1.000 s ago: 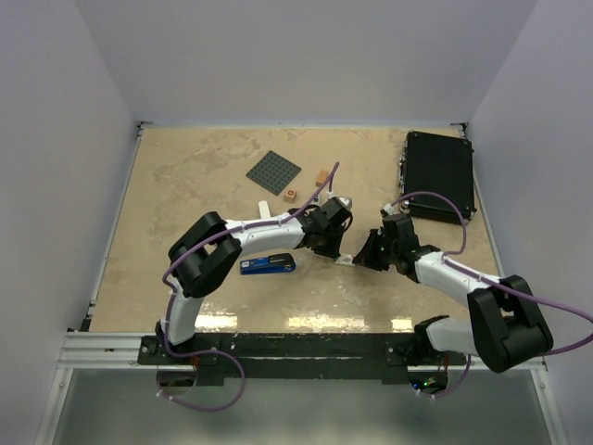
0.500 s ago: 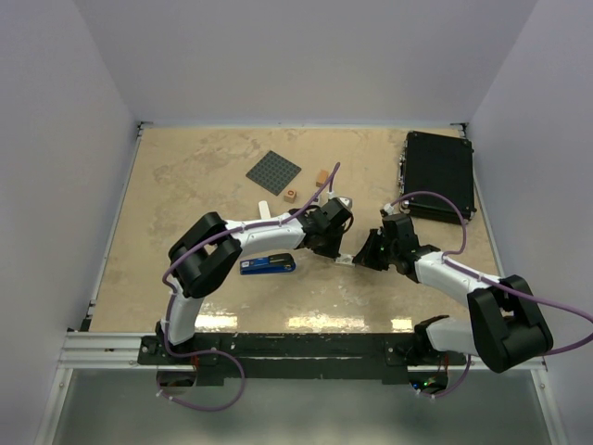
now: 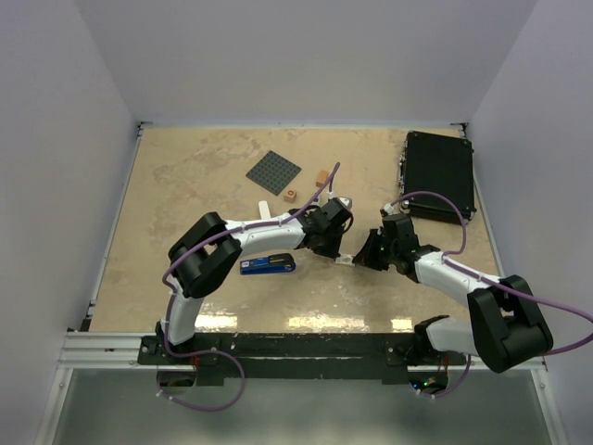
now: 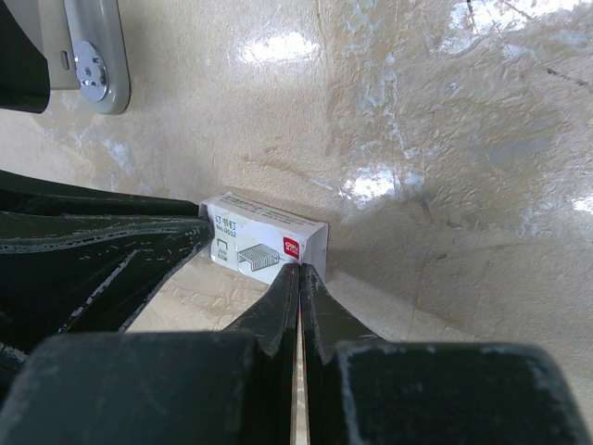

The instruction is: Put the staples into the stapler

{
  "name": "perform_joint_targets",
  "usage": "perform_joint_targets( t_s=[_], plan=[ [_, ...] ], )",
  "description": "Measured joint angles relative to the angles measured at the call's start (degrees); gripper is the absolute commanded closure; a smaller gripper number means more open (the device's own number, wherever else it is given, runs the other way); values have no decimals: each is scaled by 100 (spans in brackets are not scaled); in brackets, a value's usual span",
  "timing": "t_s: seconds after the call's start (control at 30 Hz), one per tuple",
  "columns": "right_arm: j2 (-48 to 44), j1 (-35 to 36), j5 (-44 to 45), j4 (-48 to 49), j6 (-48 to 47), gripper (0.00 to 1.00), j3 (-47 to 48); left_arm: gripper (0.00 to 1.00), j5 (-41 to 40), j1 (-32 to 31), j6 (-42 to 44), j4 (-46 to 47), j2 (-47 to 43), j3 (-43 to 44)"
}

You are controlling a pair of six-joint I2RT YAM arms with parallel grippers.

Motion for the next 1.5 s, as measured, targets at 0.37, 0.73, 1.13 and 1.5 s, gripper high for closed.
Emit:
perform_joint_targets(
  t_s=[0.37, 0.73, 1.13, 1.5],
  plan=[
    [-2, 2, 0, 0, -2, 100, 0, 83, -42, 13, -2, 39, -68, -125],
    [-9, 2, -13, 20, 0, 100, 0, 82, -42, 13, -46, 66, -76, -201],
    [-9, 2, -22, 20, -2, 100, 0, 97, 44, 11, -48, 70, -76, -197],
    [-9, 2, -20, 13, -9, 100, 0, 100, -46, -7, -44, -94, -63, -79]
  ],
)
